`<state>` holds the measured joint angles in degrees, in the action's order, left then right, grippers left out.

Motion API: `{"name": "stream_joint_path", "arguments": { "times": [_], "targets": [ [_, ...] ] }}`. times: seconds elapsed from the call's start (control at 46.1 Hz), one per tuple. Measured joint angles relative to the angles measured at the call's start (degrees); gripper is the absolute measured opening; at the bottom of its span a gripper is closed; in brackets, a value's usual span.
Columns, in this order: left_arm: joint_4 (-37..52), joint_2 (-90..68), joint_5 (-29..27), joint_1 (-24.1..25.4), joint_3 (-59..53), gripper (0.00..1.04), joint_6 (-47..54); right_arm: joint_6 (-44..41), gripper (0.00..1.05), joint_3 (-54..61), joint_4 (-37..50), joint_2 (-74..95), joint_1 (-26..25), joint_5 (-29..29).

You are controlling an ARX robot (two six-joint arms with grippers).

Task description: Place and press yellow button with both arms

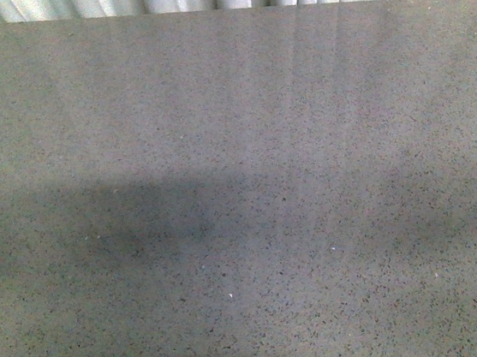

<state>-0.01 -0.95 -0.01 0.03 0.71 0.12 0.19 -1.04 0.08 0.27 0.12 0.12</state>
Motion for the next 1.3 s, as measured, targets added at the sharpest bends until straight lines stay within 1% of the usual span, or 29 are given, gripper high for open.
{"name": "stream_joint_path", "arguments": {
  "times": [0.781,0.803,0.825,0.868,0.911,0.976,1.128,1.215,1.302],
  "targets": [
    [0.0,0.0,0.0,0.0,0.0,0.96,0.0,0.0,0.96,0.0,0.0,0.0,0.0,0.0],
    [-1.4,-0.8,1.1,0.3,0.4,0.96,-0.2,0.0,0.96,0.0,0.0,0.0,0.0,0.0],
    [-6.8,-2.8,4.6,1.4,2.4,0.96,-0.2,0.0,0.96,0.0,0.0,0.0,0.0,0.0],
    [-14.8,-9.5,8.0,3.5,6.6,0.96,0.1,0.0,0.96,0.0,0.0,0.0,0.0,0.0],
    [-15.9,-15.9,8.8,5.8,8.5,0.96,0.9,0.0,0.96,0.0,0.0,0.0,0.0,-0.2],
    [-11.1,-23.3,8.7,9.3,9.1,0.96,2.4,0.0,0.96,0.0,0.0,0.0,0.0,-0.1],
    [10.4,-44.0,7.8,17.7,9.2,0.96,7.9,0.0,0.96,0.0,0.0,0.0,0.0,-0.1],
    [21.0,-55.8,7.9,22.0,9.6,0.96,9.6,0.0,0.96,0.0,0.0,0.0,0.0,-0.1],
    [26.4,-63.4,7.9,24.3,10.0,0.96,10.4,0.0,0.96,0.0,0.0,0.0,0.0,-0.1]
  ]
}}
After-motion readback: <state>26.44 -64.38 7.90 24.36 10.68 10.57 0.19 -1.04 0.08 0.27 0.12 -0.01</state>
